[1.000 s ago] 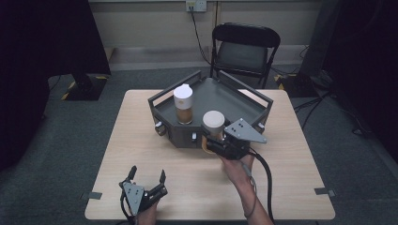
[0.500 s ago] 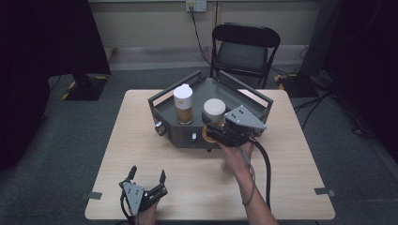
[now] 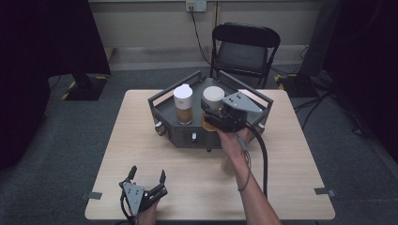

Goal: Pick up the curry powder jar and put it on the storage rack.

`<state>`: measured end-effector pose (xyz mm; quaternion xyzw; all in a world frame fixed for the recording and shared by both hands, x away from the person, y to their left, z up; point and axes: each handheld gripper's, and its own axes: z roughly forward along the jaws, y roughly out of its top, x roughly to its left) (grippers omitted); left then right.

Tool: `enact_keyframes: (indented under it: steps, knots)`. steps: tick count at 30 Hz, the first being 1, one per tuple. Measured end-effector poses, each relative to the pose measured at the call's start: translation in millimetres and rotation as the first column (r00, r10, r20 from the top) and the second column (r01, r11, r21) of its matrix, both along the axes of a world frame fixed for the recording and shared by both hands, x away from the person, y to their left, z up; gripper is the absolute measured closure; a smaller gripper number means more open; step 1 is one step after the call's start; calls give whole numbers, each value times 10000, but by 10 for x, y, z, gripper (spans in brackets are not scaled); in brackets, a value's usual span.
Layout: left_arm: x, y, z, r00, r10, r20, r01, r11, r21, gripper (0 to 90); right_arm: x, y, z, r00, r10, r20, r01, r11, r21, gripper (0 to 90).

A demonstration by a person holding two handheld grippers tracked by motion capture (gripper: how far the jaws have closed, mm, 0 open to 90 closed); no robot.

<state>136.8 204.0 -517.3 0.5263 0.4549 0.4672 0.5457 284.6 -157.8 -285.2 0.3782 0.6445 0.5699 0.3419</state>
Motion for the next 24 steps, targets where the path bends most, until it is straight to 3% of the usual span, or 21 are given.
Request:
enact_keyframes:
  steps: [2, 5, 24]
  knots:
    - [0, -1, 0, 10000, 4, -1, -4, 10000, 0, 22, 34, 4, 1, 10000, -36, -86, 37, 9999, 122, 337]
    - [0, -1, 1, 10000, 6, -4, -6, 10000, 1, 22, 63, 60, 0, 9997, -254, -43, 253, 9996, -87, 337]
    - [3, -22, 1, 9999, 111, -6, -111, 9999, -12, 22, 371, 295, -84, 9924, -1147, -442, 1134, 9931, -302, 336]
